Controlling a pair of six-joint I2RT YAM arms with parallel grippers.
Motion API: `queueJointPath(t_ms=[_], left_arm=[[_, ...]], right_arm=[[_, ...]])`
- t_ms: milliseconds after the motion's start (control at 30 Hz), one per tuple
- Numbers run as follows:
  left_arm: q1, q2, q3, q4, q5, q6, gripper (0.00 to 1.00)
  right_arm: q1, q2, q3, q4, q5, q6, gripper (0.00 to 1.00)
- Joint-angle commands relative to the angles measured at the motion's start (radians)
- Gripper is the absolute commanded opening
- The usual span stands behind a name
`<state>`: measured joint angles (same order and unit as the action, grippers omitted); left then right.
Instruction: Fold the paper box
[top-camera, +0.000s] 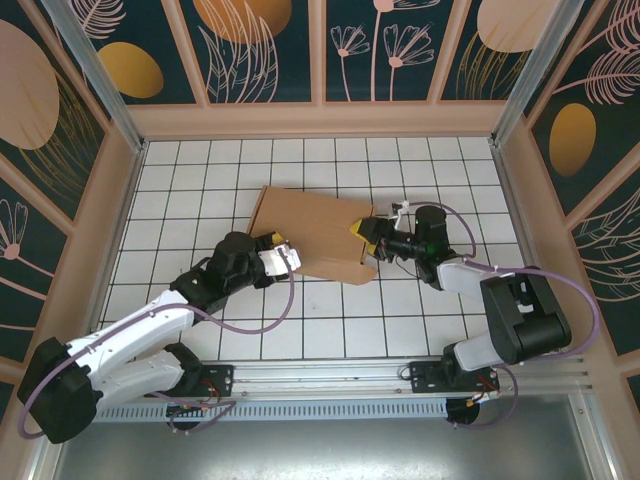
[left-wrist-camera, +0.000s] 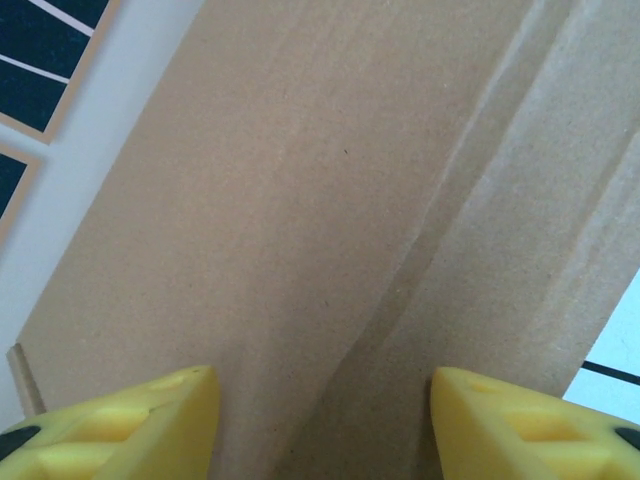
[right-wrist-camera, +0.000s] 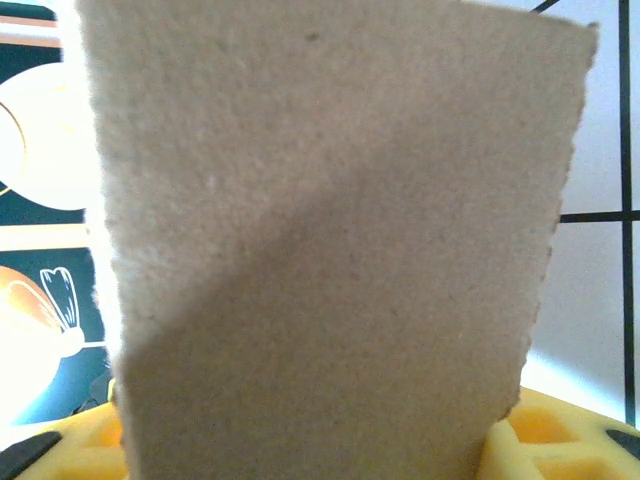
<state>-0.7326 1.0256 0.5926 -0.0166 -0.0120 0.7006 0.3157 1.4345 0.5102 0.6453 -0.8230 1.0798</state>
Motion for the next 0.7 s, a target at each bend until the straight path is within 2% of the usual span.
queueJointPath(t_ms=[0,100,233,433,667], left_arm=[[-0.007,0.034,-0.003,0.068,-0.034,0.033,0.59],[-0.007,0.093,0.014,0.100,-0.089,0.052,0.59],[-0.015,0.121,-0.002,0.231,-0.175,0.089,0.59],[-0.047,0.149,-0.045,0.374,-0.260,0.267,0.62],[-0.060,0.172,-0.026,0.257,-0.240,0.389,0.64]], right_arm=[[-0.001,-0.032,0.025,0.063,-0.043,0.040,0.47],[0.008,-0.048,0.027,0.076,-0.045,0.056,0.47],[0.025,-0.074,0.030,0.062,-0.047,0.056,0.47],[0.035,-0.100,0.016,0.067,-0.056,0.077,0.47],[0.037,-0.121,0.009,0.096,-0.060,0.114,0.47]])
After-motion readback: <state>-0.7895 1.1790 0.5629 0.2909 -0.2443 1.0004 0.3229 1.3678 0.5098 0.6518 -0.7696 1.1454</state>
